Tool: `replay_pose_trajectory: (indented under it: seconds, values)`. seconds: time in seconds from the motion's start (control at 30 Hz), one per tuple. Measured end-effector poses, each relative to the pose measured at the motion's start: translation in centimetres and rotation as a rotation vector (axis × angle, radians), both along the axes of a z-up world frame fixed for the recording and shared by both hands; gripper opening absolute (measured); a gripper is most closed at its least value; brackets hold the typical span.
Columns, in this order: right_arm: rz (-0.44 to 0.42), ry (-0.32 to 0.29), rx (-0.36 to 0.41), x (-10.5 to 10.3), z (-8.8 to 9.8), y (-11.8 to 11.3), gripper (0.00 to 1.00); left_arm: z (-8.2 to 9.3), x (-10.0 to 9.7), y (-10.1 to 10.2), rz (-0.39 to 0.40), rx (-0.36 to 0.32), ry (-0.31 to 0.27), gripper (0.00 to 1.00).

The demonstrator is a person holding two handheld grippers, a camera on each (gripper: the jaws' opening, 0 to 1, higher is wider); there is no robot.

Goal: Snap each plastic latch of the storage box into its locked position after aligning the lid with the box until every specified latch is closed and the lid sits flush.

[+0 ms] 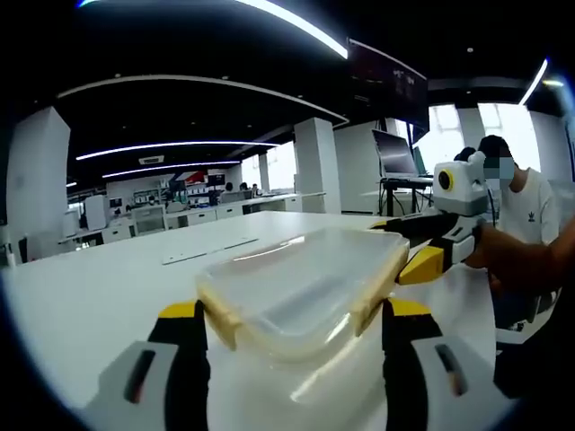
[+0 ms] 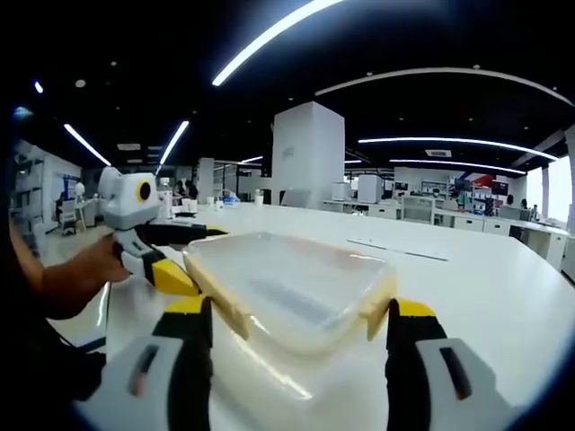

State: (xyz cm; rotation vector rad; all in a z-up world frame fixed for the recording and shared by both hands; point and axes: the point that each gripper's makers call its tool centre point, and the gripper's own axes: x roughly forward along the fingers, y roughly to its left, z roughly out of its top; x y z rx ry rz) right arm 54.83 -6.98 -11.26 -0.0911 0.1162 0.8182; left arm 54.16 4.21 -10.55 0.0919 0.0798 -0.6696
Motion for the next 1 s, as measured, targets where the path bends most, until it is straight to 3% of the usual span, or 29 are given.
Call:
replay_pose_trajectory:
  seconds: [0.43, 0.47, 0.5, 0.53, 0.6, 0.73, 0.8, 0.87, 1.0]
  values:
    - [-0.012, -0.019, 0.028, -0.3, 0.0, 0.2, 0.75, -0.1, -0.9, -0.5, 0.005, -0.037, -0.015, 0.73]
    - [-0.018, -0.028, 0.005, -0.4, -0.1, 0.3, 0.74, -0.1, -0.9, -0.5, 0.004, -0.034, -0.013, 0.73]
    - [-0.039, -0.072, -0.103, -0.1, -0.8, 0.0, 0.75, -0.2, -0.9, -0.5, 0.004, -0.027, -0.012, 0.73]
    - [-0.034, -0.048, -0.048, -0.3, -0.3, 0.6, 0.76, -0.2, -1.0, -0.5, 0.005, -0.019, -0.013, 0.73]
    - [-0.026, -0.049, -0.045, -0.2, -0.3, 0.2, 0.78, -0.2, -0.8, -0.4, 0.004, -0.016, -0.015, 0.74]
    - [0.003, -0.081, -0.031, -0.4, 0.3, 0.1, 0.81, 0.6, -1.1, -0.2, -0.038, -0.087, -0.035, 0.76]
    - [0.026, -0.088, 0.04, -0.8, 1.7, 0.1, 0.78, 0.8, -1.2, 0.2, -0.048, -0.131, -0.011, 0.73]
    - [0.033, -0.087, 0.027, -0.9, 2.1, 0.1, 0.75, 0.2, -1.2, 0.5, -0.054, -0.06, -0.01, 0.72]
    - [0.043, -0.077, -0.003, -1.0, 1.7, 0.3, 0.76, 0.3, -1.0, 0.2, -0.047, -0.054, -0.023, 0.76]
